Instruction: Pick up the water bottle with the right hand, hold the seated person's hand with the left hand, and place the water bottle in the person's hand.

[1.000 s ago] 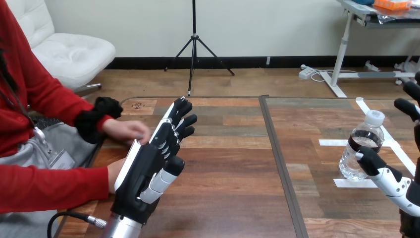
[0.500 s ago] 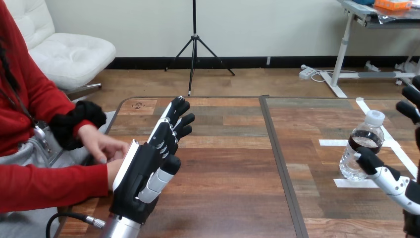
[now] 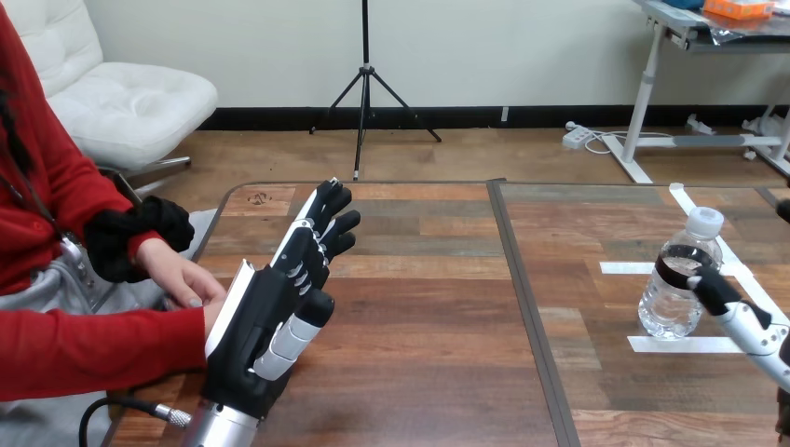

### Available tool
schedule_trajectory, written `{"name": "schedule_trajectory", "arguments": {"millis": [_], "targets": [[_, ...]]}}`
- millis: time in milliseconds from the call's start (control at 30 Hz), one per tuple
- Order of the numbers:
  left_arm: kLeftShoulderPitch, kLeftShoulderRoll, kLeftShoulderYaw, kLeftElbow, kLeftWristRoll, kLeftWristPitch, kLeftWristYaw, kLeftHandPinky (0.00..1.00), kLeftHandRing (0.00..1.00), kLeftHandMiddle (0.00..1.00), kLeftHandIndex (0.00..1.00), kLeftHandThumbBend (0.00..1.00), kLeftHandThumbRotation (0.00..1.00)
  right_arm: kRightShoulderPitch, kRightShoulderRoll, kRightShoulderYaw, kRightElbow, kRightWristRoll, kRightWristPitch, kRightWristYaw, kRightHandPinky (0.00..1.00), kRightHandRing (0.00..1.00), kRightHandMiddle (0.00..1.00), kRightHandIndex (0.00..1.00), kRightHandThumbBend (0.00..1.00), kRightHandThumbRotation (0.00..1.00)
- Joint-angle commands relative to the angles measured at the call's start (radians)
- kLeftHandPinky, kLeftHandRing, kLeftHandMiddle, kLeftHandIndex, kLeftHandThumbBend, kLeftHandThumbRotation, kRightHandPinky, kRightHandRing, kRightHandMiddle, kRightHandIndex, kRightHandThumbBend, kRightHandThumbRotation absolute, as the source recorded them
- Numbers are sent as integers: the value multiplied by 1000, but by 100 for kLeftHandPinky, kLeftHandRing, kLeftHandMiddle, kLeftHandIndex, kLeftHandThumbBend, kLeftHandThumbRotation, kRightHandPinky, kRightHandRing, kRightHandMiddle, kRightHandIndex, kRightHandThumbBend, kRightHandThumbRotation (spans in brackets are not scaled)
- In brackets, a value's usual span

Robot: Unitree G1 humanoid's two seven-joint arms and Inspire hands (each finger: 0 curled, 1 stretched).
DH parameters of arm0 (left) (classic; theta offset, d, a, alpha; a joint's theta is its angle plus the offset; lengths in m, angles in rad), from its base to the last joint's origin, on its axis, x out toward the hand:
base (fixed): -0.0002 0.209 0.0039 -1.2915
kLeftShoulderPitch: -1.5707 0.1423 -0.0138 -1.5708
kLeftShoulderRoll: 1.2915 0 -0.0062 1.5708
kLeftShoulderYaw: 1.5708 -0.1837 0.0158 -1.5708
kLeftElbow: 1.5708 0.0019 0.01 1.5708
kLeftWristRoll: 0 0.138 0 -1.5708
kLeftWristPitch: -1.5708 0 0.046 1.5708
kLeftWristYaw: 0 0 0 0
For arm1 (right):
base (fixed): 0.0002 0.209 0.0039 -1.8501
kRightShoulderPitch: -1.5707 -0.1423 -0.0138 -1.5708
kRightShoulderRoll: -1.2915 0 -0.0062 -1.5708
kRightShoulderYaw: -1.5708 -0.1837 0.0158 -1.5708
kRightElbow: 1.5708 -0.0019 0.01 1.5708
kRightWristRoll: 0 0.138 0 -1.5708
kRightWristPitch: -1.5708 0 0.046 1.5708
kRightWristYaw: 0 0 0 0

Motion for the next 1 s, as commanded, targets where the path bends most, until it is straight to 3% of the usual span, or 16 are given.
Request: {"name": "schedule_trajectory", "arguments": {"millis": [0,467,967], "targets": [[-32,2,9,-57,-15,-13,-3,90,92,96,97,100,88,-102,-42,-12,94,5,-1,2,83,88,90,92,100,40],[-25,4,8,-73,-27,-4,-16,90,93,96,98,100,88,-205,-78,-1,305,5,49,6,88,92,93,95,100,42],[-13,6,1,-105,-40,21,-31,91,94,97,99,100,87,-302,-124,33,512,-93,82,-63,90,95,94,99,100,48]]}}
